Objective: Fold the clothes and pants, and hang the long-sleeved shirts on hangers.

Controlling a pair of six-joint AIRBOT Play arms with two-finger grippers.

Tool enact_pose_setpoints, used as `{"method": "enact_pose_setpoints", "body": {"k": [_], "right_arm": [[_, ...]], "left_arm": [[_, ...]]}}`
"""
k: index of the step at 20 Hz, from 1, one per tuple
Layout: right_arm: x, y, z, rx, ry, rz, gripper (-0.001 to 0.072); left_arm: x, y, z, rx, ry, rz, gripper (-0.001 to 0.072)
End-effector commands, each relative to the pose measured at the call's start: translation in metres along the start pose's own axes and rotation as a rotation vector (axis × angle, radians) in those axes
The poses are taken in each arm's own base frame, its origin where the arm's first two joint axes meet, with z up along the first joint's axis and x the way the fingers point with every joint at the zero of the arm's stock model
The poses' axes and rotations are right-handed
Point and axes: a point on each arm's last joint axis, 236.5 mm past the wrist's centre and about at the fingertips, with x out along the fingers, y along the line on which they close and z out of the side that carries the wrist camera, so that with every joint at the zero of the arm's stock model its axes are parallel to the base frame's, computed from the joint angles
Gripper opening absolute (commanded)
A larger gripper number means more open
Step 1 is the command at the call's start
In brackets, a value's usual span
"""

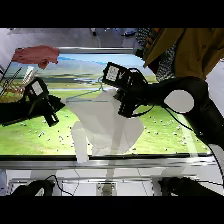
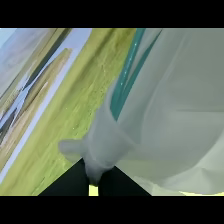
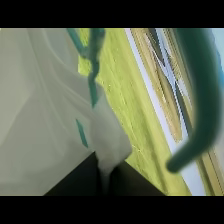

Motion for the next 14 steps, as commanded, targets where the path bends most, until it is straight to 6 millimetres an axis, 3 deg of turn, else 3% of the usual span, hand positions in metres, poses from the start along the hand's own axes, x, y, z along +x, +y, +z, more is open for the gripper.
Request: {"method": "enact_pose_setpoints", "body": {"k": [1, 3, 6, 7, 8, 9, 11, 13, 14], "right_arm": [[0.0, 0.005, 0.003, 0.01, -0.013, 0.022, 0.0028], [0.0, 0.006, 0.001, 0.007, -0.002, 0.026, 0.0028], [0.0, 0.004, -0.003, 0.0, 0.012, 0.017, 0.0028], [0.0, 0.004, -0.003, 0.0, 0.012, 0.017, 0.0029], [0.0, 0.004, -0.003, -0.001, 0.013, 0.016, 0.0029], [0.0, 0.003, -0.003, -0.002, 0.015, 0.014, 0.0029], [0.0, 0.003, -0.003, 0.002, 0.016, 0.013, 0.0038], [-0.002, -0.001, -0.004, 0.074, 0.021, -0.005, 0.033], [-0.008, -0.008, -0.005, 0.149, 0.025, -0.035, 0.0412]], "left_arm": [[0.012, -0.028, 0.019, 0.043, -0.037, -0.089, 0.0065], [0.02, -0.035, 0.026, 0.062, -0.051, -0.105, 0.0331], [0.025, -0.04, 0.034, 0.077, -0.067, -0.114, 0.0336], [0.026, -0.041, 0.034, 0.079, -0.068, -0.116, 0.0277], [0.026, -0.041, 0.034, 0.079, -0.068, -0.116, 0.0062], [0.026, -0.041, 0.034, 0.078, -0.067, -0.115, 0.0027], [0.026, -0.041, 0.034, 0.063, -0.067, -0.116, 0.0026], [0.029, -0.033, 0.034, -0.012, -0.065, -0.091, 0.0027], [0.033, -0.027, 0.031, -0.049, -0.058, -0.072, 0.0026]]}}
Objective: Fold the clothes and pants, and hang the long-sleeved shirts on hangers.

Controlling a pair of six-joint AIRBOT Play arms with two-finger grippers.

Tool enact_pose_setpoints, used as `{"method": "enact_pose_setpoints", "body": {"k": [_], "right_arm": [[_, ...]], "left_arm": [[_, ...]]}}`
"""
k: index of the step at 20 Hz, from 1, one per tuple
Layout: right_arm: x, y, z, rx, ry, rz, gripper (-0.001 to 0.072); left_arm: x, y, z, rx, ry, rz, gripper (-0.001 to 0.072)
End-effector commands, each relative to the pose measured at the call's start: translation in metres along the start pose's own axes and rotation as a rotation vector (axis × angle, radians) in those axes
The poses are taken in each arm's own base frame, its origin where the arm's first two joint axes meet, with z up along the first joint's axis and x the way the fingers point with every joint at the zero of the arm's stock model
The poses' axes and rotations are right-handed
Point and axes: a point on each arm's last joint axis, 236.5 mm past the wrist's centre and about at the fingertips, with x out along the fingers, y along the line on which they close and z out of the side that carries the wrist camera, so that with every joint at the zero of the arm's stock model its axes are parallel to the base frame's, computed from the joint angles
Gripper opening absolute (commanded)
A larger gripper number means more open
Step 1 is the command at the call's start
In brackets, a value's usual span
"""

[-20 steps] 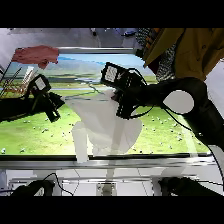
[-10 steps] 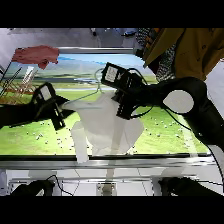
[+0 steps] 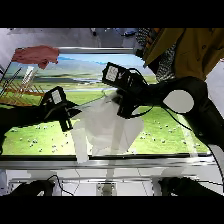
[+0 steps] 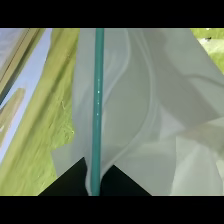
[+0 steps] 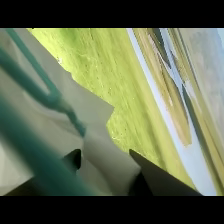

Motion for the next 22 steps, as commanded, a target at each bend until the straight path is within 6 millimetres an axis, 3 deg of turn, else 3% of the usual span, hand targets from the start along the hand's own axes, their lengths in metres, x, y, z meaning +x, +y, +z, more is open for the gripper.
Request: {"method": "enact_pose_setpoints", "body": {"k": [1, 4, 7, 9, 12, 16, 22], "right_arm": [[-0.018, -0.019, -0.001, 0.163, 0.008, -0.084, 0.0424], [-0.068, -0.036, 0.023, 0.327, -0.1, -0.173, 0.0424], [-0.121, -0.052, 0.035, 0.588, -0.237, -0.234, 0.0424], [-0.129, -0.045, 0.048, 0.715, -0.332, -0.165, 0.0423], [-0.083, -0.019, 0.06, 0.845, -0.384, 0.02, 0.0423], [-0.011, -0.03, 0.056, 1.164, -0.528, 0.094, 0.0423], [0.04, -0.039, 0.056, 1.267, -0.597, 0.118, 0.0425]], "left_arm": [[0.006, 0.019, -0.008, -0.111, 0.017, 0.067, 0.0026], [0.016, 0.049, -0.013, -0.242, -0.001, 0.167, 0.0026], [0.024, 0.07, -0.019, -0.378, -0.024, 0.238, 0.0026], [0.028, 0.072, -0.018, -0.421, -0.038, 0.24, 0.0026], [0.036, 0.064, 0.001, -0.389, -0.073, 0.235, 0.0025], [0.048, 0.043, 0.023, -0.351, -0.103, 0.186, 0.0025], [0.055, 0.024, 0.036, -0.325, -0.118, 0.137, 0.0026]]}}
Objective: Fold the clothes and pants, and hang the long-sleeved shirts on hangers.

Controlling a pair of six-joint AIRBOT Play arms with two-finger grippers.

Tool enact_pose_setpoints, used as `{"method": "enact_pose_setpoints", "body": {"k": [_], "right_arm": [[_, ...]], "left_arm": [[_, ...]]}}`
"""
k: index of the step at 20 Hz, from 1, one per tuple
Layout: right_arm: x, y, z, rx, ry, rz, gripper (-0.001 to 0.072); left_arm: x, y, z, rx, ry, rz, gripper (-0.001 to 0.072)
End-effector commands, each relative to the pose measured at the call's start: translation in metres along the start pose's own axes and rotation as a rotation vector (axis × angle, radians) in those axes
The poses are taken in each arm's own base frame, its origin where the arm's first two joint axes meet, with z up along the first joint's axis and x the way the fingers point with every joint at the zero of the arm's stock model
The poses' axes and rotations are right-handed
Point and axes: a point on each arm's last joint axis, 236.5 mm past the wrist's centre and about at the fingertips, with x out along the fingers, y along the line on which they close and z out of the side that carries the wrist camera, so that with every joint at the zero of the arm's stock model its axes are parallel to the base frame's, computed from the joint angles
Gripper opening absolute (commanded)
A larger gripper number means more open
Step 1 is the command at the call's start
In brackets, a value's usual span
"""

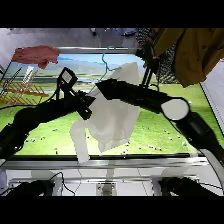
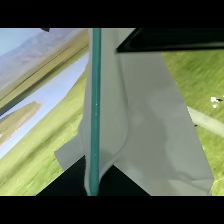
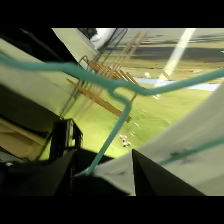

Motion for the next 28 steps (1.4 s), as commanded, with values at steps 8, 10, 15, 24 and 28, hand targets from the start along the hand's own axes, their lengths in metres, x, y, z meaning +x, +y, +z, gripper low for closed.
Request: {"method": "enact_pose_setpoints", "body": {"k": [8, 10, 15, 24, 28], "right_arm": [[0.011, 0.004, 0.015, 0.06, -0.095, 0.039, 0.0033], [0.0, 0.02, 0.03, 0.019, -0.121, 0.062, 0.003], [-0.038, 0.026, 0.084, -0.047, -0.172, 0.07, 0.0029], [-0.166, -0.008, 0.194, -0.136, -0.28, -0.069, 0.0029], [-0.278, -0.021, 0.255, -0.169, -0.475, -0.277, 0.0029]], "left_arm": [[0.004, -0.007, 0.002, 0.01, -0.003, -0.012, 0.0027], [0.005, -0.006, 0.002, 0.009, -0.004, -0.007, 0.0039], [-0.003, -0.006, 0.01, 0.018, -0.027, 0.001, 0.0623], [-0.074, -0.005, 0.063, 0.131, -0.172, 0.1, 0.0626], [-0.073, -0.003, 0.061, 0.127, -0.167, 0.103, 0.0626]]}}
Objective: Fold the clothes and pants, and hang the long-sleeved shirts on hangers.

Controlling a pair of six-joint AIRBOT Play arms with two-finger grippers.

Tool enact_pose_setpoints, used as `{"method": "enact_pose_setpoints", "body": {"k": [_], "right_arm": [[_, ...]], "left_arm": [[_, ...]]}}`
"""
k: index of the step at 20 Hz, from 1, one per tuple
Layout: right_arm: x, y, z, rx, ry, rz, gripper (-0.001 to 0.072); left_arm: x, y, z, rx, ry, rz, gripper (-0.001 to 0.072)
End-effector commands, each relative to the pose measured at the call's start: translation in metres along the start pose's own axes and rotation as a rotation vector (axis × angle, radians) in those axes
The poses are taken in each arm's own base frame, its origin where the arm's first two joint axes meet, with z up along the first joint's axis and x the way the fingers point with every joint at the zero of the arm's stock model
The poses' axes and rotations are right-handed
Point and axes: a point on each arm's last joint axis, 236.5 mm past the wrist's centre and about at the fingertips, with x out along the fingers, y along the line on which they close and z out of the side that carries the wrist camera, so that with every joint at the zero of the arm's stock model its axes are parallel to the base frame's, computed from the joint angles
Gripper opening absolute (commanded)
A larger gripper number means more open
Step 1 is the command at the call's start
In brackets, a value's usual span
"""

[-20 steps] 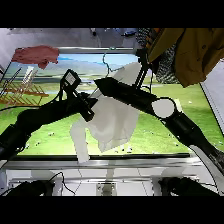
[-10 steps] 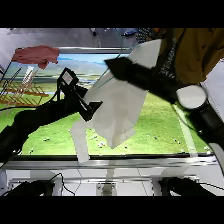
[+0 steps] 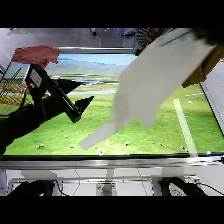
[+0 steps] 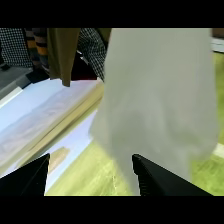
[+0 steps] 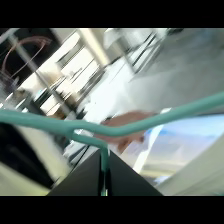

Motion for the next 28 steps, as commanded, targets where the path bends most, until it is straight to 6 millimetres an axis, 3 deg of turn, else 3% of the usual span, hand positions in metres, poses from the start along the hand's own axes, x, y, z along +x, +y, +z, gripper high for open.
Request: {"method": "enact_pose_setpoints", "body": {"k": [1, 3, 7, 10, 13, 16, 20, 23, 28], "right_arm": [[-0.074, -0.029, 0.068, -0.038, -0.122, -0.196, 0.0029], [-0.117, -0.054, 0.096, -0.003, -0.207, -0.332, 0.0029], [-0.196, -0.111, 0.125, 0.189, -0.368, -0.501, 0.003], [-0.246, -0.122, 0.148, 0.29, -0.499, -0.462, 0.003], [-0.291, -0.118, 0.169, 0.34, -0.623, -0.391, 0.003], [-0.314, -0.108, 0.177, 0.339, -0.674, -0.346, 0.003], [-0.329, -0.102, 0.192, 0.323, -0.751, -0.311, 0.0031], [-0.344, -0.094, 0.211, 0.338, -0.847, -0.229, 0.0031], [-0.376, -0.094, 0.234, 0.397, -0.987, -0.096, 0.0031]], "left_arm": [[-0.004, 0.001, 0.002, 0.008, -0.002, 0.005, 0.0626], [-0.004, 0.0, 0.001, 0.008, 0.001, 0.0, 0.0626], [-0.004, -0.001, 0.001, 0.008, 0.003, -0.002, 0.0626], [-0.004, -0.001, 0.001, 0.007, 0.003, -0.003, 0.0626], [-0.004, -0.001, 0.0, 0.007, 0.004, -0.003, 0.0626], [-0.003, -0.002, -0.002, 0.005, 0.008, -0.005, 0.0625], [0.002, -0.003, -0.011, -0.049, 0.028, -0.012, 0.0625], [0.003, -0.008, -0.016, -0.052, 0.045, -0.032, 0.0539], [0.003, -0.008, -0.016, -0.052, 0.045, -0.032, 0.0539]]}}
